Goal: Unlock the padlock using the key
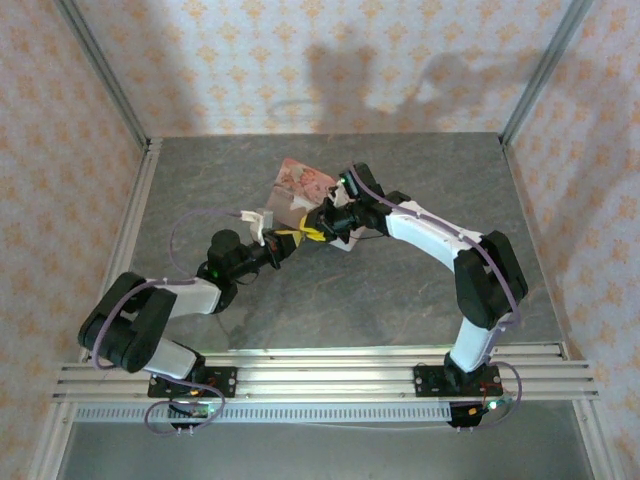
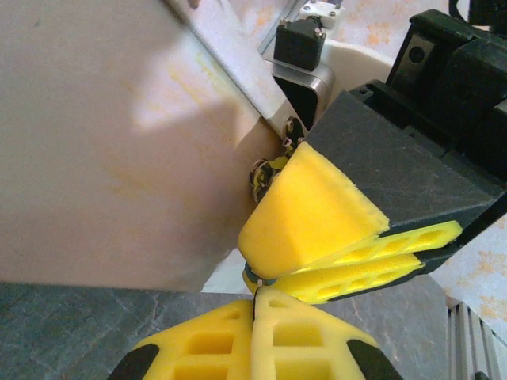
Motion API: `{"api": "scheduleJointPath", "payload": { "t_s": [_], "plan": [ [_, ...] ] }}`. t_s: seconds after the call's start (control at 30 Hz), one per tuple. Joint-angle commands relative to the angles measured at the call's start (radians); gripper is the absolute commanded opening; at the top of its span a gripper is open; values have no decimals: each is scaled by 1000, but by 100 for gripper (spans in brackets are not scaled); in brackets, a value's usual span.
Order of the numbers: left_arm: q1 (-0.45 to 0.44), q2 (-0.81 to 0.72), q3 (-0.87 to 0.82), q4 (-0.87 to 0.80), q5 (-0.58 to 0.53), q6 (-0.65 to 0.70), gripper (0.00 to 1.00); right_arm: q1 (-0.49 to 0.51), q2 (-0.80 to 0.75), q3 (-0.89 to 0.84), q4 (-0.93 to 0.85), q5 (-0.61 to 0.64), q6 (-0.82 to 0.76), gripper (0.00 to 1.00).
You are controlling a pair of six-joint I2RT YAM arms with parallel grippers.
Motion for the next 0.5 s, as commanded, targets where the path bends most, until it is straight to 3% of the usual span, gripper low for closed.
{"api": "scheduleJointPath", "payload": {
  "t_s": [0.0, 0.3, 0.47],
  "plan": [
    [-22, 45, 17, 236, 7, -48, 0, 64, 25, -10, 44, -112, 94, 0],
    [-49, 56, 80, 249, 23, -136, 0, 97, 79, 35, -46, -138, -3, 0],
    [-50, 62, 69, 254, 9, -148, 0, 100, 57, 85, -238, 36, -132, 0]
  ]
}}
